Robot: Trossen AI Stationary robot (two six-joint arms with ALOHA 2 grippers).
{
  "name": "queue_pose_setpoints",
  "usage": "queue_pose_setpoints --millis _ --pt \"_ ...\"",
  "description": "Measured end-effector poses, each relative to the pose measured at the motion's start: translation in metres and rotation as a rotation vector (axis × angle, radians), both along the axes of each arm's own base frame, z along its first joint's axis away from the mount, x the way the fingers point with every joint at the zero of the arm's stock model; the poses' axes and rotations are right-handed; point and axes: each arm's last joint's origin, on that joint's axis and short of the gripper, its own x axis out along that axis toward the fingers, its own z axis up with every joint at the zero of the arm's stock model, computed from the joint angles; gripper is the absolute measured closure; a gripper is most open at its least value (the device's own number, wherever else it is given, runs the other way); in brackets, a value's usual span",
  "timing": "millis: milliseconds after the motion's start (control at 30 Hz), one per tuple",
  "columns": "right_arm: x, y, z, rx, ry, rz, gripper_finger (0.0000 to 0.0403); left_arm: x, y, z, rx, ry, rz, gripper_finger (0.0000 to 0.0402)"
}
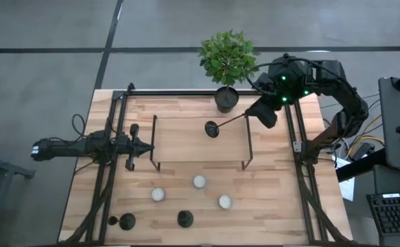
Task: Pick & Place candle stick holders
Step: Put the right black candle holder on the shelf
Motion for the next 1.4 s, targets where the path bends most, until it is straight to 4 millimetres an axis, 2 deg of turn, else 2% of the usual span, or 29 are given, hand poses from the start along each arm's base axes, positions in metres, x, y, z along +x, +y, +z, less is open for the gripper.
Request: queue_pose_setpoints --millis 233,467,1067,1200,1400 --pt "-0.008 0.002 -0.022 -0.012 0.091 0.040 0.0261 0.000 0.000 0.000 0.000 0.000 0.000 0.0392" --pt "-0.015 -0.003 -0.028 -0.029 0.116 0.042 0.0261 0.000 0.000 0.000 0.000 0.000 0.000 0.0392" --pt "-0.004 -0.009 -0.046 -0.039 0.189 0.079 0.0261 0.000 0.000 0.000 0.000 0.000 0.000 0.0392" --pt "-0.004 -0.009 -0.046 -0.013 0.188 0.079 0.0261 0.000 0.000 0.000 0.000 0.000 -0.001 0.0392" --pt "-0.011 0.003 -0.033 0.085 0.114 0.109 0.0261 0.000 0.000 0.000 0.000 0.000 -0.001 0.0392"
